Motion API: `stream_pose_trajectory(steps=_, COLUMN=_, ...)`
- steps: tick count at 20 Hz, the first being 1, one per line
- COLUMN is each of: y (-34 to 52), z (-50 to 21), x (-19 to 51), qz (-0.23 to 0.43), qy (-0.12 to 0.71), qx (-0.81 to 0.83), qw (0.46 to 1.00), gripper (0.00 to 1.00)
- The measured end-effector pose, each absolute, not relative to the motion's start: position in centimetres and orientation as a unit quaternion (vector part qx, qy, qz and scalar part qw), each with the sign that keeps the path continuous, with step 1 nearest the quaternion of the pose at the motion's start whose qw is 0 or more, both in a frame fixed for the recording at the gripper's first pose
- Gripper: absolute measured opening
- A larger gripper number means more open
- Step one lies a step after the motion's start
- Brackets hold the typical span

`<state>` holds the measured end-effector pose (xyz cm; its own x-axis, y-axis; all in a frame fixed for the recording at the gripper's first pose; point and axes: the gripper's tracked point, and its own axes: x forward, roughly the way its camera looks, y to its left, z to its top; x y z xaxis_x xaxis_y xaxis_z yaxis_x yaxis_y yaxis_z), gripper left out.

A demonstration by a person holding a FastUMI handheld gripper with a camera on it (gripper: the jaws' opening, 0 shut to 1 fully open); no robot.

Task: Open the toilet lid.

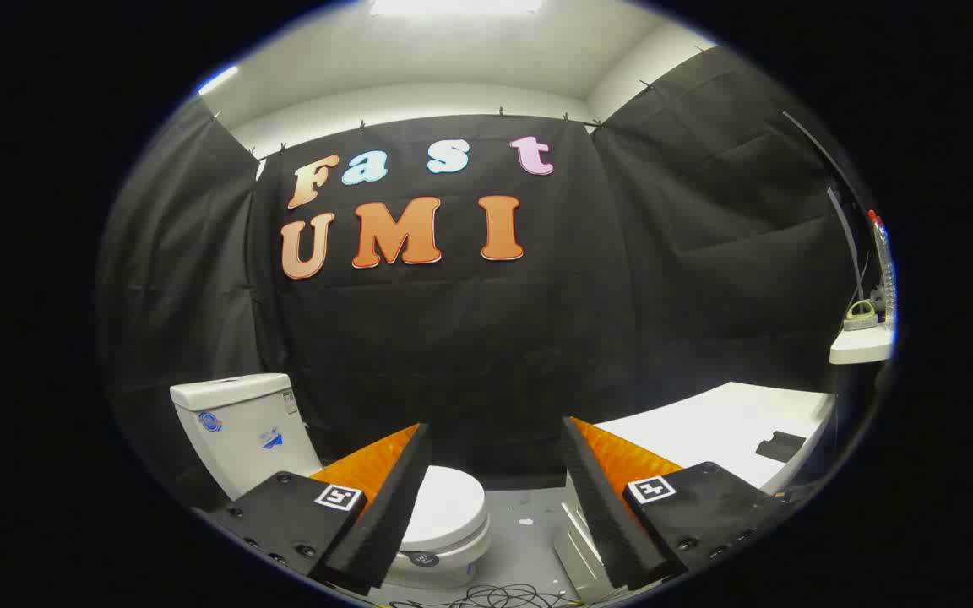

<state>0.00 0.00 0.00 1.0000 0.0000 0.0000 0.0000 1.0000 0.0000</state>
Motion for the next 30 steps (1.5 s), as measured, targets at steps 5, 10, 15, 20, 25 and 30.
stream_pose_trajectory(steps=5, y=0.0, z=-0.1, x=-0.1, qz=0.0, qy=0.002, qx=0.0, qw=1.0, gripper=0.98)
stream_pose_trajectory(steps=10, y=0.0, z=0.0, x=0.0, qz=-0.001, qy=0.002, qx=0.0, qw=1.0, gripper=0.98)
stream_pose_trajectory(steps=15, y=0.1, z=0.0, x=-0.1, qz=0.001, qy=0.003, qx=0.0, qw=1.0, gripper=0.98)
stream_pose_trajectory(steps=20, y=0.1, z=0.0, x=0.0, qz=0.001, qy=0.003, qx=0.0, qw=1.0, gripper=0.98)
stream_pose_trajectory(steps=25, y=0.4, z=0.1, x=-0.1, qz=0.005, qy=0.003, qx=0.006, qw=1.0, gripper=0.98)
stream_pose_trajectory(steps=30, y=0.8, z=1.1, x=0.9, qz=0.005, qy=-0.011, qx=0.0, qw=1.0, gripper=0.98)
